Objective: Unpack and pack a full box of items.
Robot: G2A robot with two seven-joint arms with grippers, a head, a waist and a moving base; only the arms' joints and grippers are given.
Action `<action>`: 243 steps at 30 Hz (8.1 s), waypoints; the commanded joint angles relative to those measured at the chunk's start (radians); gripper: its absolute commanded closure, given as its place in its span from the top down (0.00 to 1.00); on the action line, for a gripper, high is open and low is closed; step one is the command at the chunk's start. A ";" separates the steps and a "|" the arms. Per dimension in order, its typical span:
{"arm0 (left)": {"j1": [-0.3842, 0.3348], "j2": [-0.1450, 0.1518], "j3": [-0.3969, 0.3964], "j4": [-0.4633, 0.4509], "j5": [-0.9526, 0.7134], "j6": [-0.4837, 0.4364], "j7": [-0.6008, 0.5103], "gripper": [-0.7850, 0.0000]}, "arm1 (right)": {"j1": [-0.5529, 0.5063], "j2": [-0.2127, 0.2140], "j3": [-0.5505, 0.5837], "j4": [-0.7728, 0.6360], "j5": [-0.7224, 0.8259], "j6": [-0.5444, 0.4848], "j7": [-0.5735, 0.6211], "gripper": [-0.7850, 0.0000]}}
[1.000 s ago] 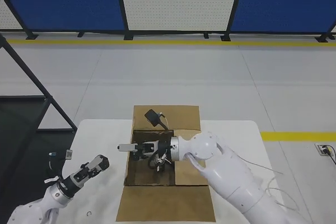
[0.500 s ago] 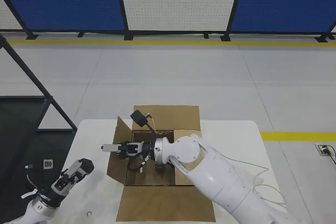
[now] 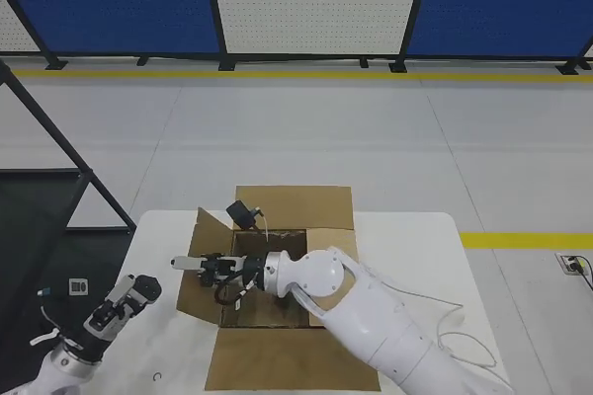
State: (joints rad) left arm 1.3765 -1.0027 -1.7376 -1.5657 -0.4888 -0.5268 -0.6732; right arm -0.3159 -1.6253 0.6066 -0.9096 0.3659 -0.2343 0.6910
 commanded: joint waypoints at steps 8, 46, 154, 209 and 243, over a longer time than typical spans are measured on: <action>0.050 0.001 -0.045 -0.033 -0.191 0.022 -0.115 1.00 | 0.036 -0.076 -0.050 0.154 0.035 0.014 0.009 1.00; -0.134 -0.006 0.138 0.178 -0.050 0.250 -0.197 1.00 | -0.074 -0.052 0.217 0.053 -0.083 -0.332 -0.078 1.00; -0.893 -0.148 0.901 0.357 0.193 0.504 -0.360 1.00 | -1.271 0.232 1.026 -1.067 -0.285 -0.114 -0.257 1.00; -0.982 -0.255 0.939 0.472 0.205 0.421 -0.354 1.00 | -1.137 0.239 1.030 -0.810 -0.181 0.079 -0.501 1.00; -1.282 -0.532 1.178 0.848 0.047 0.324 -0.231 1.00 | -1.264 0.268 0.902 -1.204 -0.412 -0.126 -0.274 1.00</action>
State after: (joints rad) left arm 0.1035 -1.5217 -0.5670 -0.7460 -0.4344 -0.1968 -0.9024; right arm -1.5870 -1.3570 1.5219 -2.1112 -0.0311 -0.3672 0.4351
